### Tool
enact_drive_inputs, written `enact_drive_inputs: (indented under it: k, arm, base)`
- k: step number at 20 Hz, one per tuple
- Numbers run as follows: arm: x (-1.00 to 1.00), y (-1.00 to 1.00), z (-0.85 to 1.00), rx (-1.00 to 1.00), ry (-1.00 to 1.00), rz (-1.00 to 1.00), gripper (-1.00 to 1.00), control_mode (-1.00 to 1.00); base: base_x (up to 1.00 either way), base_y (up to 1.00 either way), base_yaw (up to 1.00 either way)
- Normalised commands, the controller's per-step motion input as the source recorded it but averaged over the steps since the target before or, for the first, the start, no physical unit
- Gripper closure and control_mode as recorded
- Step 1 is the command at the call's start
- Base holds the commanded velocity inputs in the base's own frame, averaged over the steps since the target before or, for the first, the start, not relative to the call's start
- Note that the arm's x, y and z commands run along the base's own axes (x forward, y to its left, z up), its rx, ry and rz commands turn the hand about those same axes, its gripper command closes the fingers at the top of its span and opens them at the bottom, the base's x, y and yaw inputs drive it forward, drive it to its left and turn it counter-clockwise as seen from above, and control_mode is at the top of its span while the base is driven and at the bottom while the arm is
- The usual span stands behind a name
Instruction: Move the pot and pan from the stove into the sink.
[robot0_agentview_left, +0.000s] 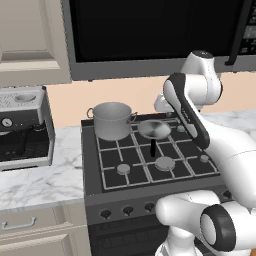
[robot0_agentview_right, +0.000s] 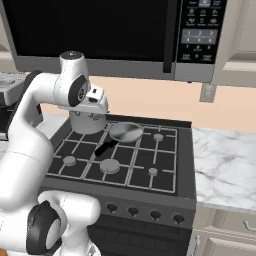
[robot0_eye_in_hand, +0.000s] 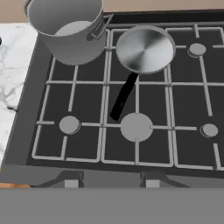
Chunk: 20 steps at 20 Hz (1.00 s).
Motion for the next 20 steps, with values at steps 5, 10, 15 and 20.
enact_drive_inputs:
  k: [5, 10, 15, 20]
  arm:
    - [-0.14, 0.00, -0.06, 0.00, 0.00, 0.00, -1.00, -1.00]
    - [-0.02, -0.02, -0.27, 0.00, 0.00, 0.00, -1.00, -1.00]
    - [0.12, -0.11, -0.34, 0.00, 0.04, 0.00, -1.00, -1.00]
    - [0.17, -0.03, -0.36, 0.00, 0.02, -0.03, -1.00, -1.00]
  base:
    - [0.00, 0.00, 0.00]
    - [0.00, 0.00, 0.00]
    - [0.00, 0.00, 0.00]
    - [0.00, 0.00, 0.00]
